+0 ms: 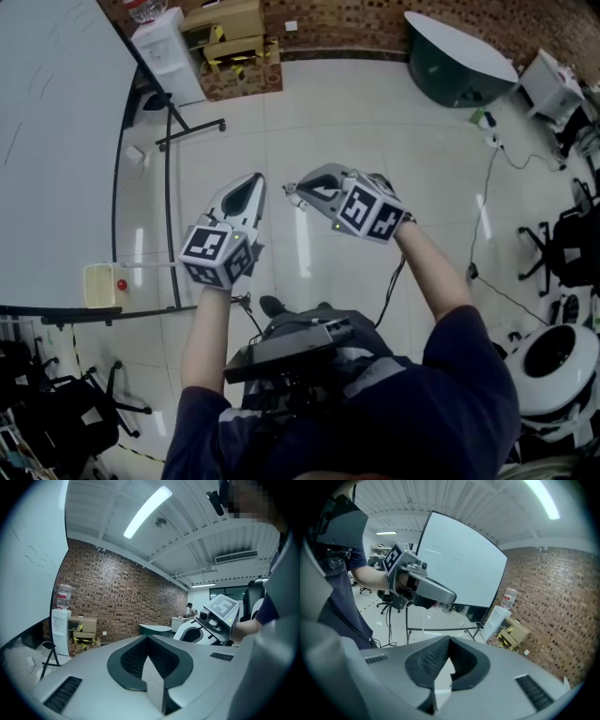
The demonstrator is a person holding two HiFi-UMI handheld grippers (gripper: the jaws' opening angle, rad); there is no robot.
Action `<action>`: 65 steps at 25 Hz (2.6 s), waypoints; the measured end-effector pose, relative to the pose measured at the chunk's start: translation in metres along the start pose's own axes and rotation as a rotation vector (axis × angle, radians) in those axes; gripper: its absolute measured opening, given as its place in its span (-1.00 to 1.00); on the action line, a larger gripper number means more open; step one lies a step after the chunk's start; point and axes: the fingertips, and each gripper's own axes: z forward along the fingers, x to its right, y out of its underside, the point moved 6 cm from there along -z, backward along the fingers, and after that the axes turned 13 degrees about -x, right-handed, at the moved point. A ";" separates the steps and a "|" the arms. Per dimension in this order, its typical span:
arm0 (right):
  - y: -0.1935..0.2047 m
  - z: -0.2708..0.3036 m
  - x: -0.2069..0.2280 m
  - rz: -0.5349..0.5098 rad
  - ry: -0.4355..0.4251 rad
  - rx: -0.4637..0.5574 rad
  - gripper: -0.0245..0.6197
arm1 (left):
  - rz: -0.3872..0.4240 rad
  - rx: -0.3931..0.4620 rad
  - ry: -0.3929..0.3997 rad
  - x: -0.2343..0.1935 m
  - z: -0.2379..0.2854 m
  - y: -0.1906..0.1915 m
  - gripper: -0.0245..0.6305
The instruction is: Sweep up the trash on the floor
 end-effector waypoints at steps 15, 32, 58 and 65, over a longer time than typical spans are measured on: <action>0.081 -0.047 -0.053 0.169 -0.126 0.033 -0.90 | 0.115 -0.134 -0.017 0.089 -0.017 0.041 -0.93; 0.014 -0.032 -0.188 0.191 -0.113 -0.073 -0.90 | 0.092 -0.127 0.072 0.070 -0.155 0.105 -0.93; 0.056 -0.104 -0.275 0.274 -0.011 -0.102 -0.90 | 0.200 -0.189 0.216 0.169 -0.150 0.127 -0.93; 0.099 -0.127 -0.272 0.278 -0.021 -0.111 -0.90 | 0.188 -0.167 0.184 0.193 -0.144 0.121 -0.93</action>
